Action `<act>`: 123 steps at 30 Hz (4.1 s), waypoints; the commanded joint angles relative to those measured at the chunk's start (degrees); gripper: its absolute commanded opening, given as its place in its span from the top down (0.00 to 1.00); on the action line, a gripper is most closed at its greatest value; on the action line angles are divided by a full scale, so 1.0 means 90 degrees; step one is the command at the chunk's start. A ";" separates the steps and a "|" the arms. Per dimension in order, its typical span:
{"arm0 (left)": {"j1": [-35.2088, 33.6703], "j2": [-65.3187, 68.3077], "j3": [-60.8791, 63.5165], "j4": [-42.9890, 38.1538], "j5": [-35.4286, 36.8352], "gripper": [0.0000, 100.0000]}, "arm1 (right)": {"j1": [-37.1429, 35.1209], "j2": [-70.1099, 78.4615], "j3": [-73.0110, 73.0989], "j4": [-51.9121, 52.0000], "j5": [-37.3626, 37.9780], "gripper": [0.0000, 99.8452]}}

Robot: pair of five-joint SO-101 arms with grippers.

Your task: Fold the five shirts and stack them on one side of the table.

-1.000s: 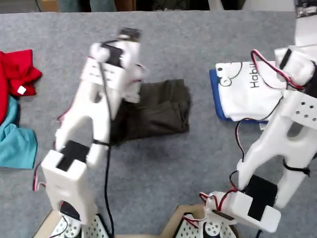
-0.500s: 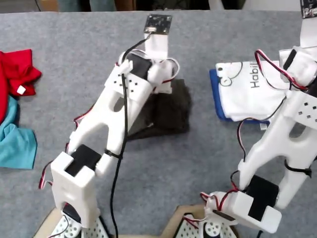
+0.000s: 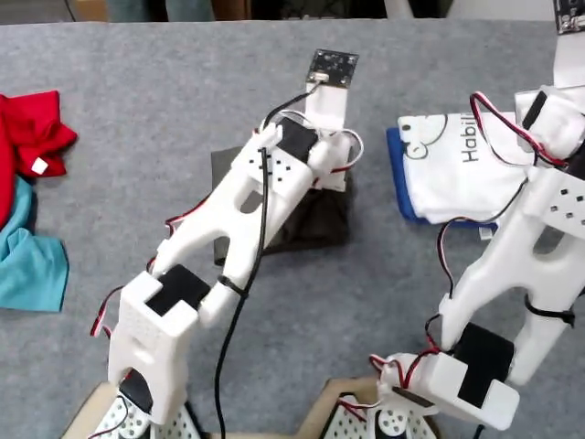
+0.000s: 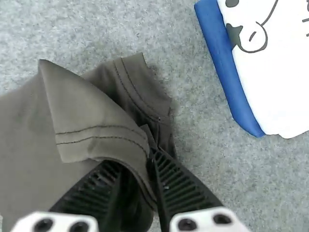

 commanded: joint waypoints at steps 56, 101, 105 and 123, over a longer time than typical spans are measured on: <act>-0.5192 0.2784 -0.1148 0.0430 0.0762 0.97 | -0.3966 0.7223 -0.4791 0.1495 0.0371 0.98; -0.4781 0.2647 -0.1734 0.0811 0.0137 0.97 | -0.3624 0.8562 -0.7399 0.2090 -0.0244 0.98; -0.4440 0.2335 -0.2701 0.1641 -0.0498 0.97 | -0.3966 0.7673 -0.7380 0.2110 -0.0244 0.98; -0.2457 0.2960 -0.3433 0.2589 -0.1035 0.97 | -0.3263 0.2496 -0.1626 0.2129 -0.2198 0.98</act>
